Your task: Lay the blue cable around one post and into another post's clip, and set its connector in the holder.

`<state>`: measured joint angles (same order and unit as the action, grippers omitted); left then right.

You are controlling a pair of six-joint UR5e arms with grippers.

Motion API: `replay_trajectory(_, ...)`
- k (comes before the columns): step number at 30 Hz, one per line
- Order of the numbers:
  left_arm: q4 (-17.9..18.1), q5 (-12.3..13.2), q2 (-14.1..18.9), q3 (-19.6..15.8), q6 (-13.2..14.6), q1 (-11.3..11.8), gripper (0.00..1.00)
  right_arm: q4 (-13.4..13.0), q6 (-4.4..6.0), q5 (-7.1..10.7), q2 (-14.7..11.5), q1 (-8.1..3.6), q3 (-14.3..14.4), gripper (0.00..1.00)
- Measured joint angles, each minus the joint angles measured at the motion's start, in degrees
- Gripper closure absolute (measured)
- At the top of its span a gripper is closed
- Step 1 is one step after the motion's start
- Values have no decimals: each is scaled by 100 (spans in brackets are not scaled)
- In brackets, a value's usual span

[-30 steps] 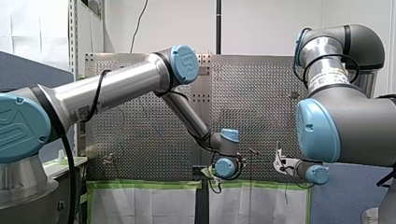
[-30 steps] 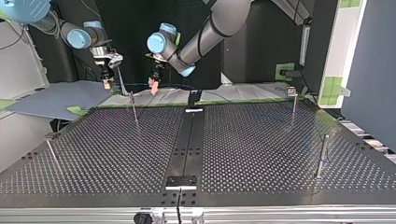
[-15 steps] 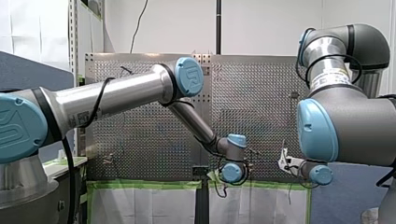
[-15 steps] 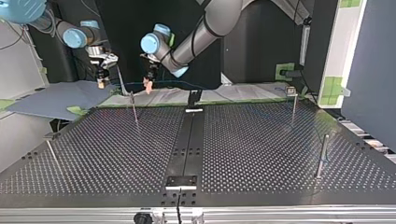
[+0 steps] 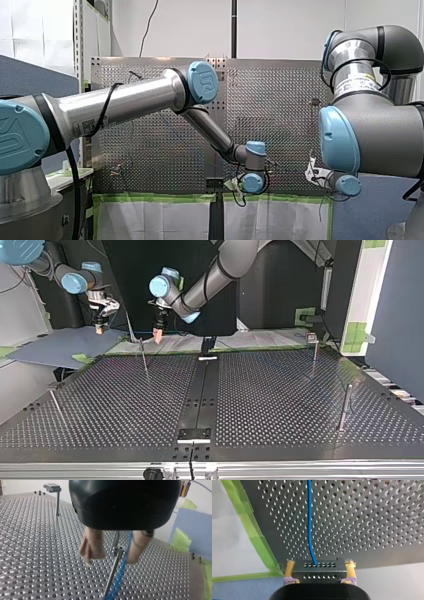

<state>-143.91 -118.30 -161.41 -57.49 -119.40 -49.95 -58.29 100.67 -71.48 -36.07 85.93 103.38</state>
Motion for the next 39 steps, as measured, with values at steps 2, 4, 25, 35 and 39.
replay_trajectory(2, 104, 9, 0, -101, 18, 11, 100, 94, -7, -112, 2, -18, -43, 98)
replay_trajectory(4, 237, 86, -1, -231, 24, 20, 100, 141, -23, -224, 2, -41, -72, 98)
replay_trajectory(25, 1510, 250, -6, -261, 38, 210, 100, 69, -402, -147, 13, 67, -435, 98)
replay_trajectory(35, 1537, 155, -3, -312, 176, 225, 100, 38, -443, -130, 22, 53, -445, 98)
replay_trajectory(39, 1521, 150, -6, -359, 269, 195, 100, 37, -445, -130, 29, 35, -446, 98)
